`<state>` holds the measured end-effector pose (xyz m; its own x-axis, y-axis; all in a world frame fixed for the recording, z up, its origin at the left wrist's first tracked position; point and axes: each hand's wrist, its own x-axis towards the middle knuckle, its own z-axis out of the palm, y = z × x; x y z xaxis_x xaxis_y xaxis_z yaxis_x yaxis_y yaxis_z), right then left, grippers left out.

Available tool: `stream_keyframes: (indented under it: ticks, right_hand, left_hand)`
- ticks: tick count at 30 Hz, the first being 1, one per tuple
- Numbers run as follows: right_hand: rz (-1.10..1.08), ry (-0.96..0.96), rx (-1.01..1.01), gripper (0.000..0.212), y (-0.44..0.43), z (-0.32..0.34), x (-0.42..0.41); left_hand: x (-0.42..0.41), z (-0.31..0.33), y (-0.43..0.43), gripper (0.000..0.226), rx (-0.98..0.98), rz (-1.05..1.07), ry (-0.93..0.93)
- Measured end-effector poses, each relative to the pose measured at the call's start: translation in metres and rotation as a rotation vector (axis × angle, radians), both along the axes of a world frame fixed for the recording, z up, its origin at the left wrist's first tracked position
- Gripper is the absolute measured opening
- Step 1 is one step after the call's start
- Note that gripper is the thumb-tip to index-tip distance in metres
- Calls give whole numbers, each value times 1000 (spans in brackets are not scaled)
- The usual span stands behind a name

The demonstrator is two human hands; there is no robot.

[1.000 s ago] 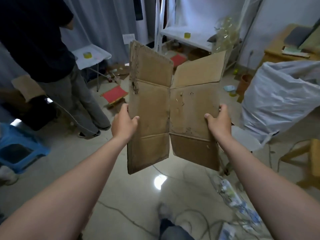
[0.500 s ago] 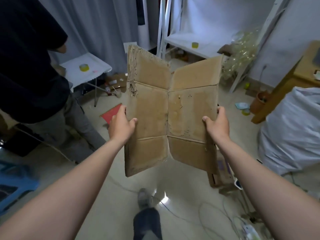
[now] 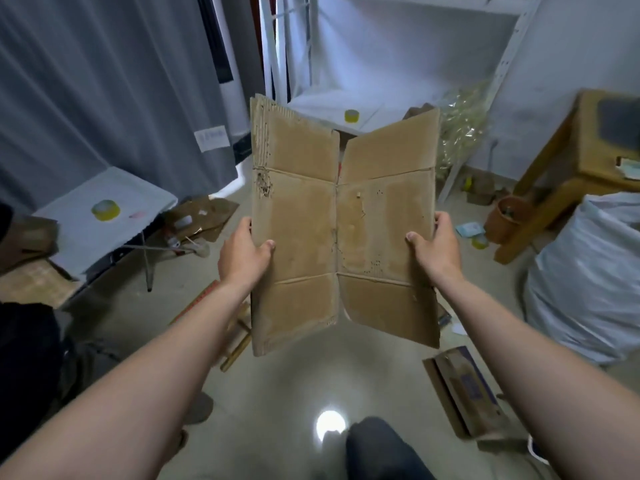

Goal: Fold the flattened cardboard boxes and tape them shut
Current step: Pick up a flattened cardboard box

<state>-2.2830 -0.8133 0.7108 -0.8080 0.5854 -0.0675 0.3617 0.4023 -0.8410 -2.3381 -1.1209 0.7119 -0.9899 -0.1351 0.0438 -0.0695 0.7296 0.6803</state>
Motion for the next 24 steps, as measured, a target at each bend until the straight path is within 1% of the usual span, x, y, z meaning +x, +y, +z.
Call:
stream_keyframes:
  ticks: [6, 10, 14, 20, 24]
  right_hand:
    - [-53, 29, -1, 39, 27, -19, -131]
    - [-68, 18, -18, 40, 52, -32, -246]
    - [-75, -16, -57, 42, 71, -28, -365]
    - [-32, -7, -68, 41, 76, -12, -517]
    - [1, 11, -36, 39, 76, -8, -601]
  left_hand:
    - [-156, -19, 32, 37, -6, -66, 17]
    - [-273, -24, 62, 33, -30, -91, -1]
    - [-391, -15, 81, 34, -41, -92, -31]
    - [-535, -2, 78, 40, 6, -46, -3]
    - [-622, -8, 70, 42, -29, -38, -13]
